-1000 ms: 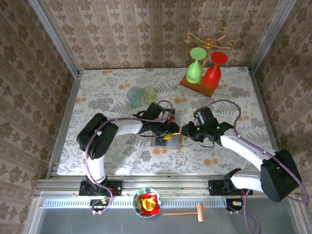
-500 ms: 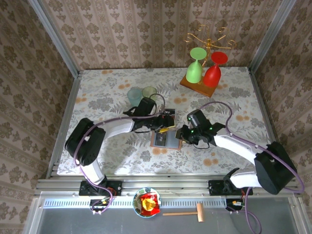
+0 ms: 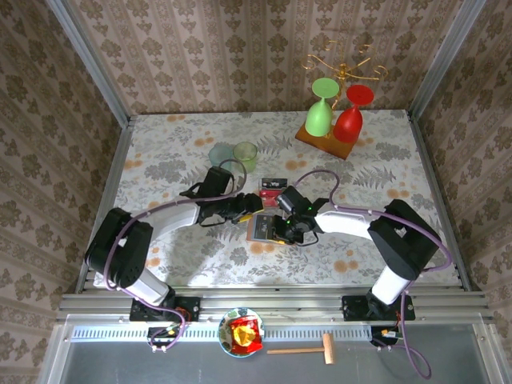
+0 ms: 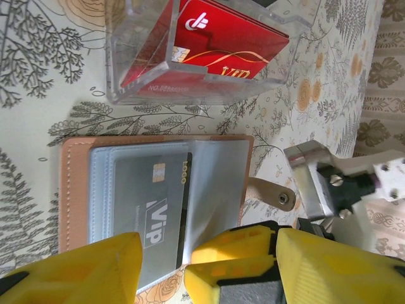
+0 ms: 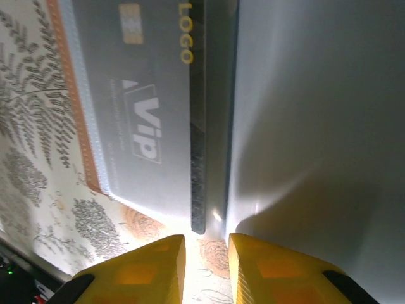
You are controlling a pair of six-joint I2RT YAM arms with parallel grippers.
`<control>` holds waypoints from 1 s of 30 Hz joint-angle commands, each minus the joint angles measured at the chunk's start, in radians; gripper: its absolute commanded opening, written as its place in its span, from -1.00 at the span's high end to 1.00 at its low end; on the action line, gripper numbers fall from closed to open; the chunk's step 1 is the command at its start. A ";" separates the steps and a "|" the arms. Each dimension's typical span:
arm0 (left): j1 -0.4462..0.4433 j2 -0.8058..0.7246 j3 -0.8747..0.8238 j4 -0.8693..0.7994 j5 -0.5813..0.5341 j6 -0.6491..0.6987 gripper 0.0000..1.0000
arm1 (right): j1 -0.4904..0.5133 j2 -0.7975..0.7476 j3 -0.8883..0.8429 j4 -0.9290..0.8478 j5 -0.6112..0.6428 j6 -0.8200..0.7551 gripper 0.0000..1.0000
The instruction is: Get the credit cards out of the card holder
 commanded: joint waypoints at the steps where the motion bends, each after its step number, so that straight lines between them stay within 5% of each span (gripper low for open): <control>1: 0.008 -0.033 -0.015 -0.019 -0.017 0.024 -0.17 | -0.001 0.011 0.044 -0.095 0.038 -0.054 0.49; 18: -0.007 0.015 -0.020 0.027 0.013 -0.010 -0.16 | -0.052 -0.003 0.048 -0.168 0.050 -0.136 0.49; 30: -0.047 0.065 -0.035 0.022 0.002 -0.024 0.25 | -0.080 -0.037 0.075 -0.057 -0.054 -0.076 0.50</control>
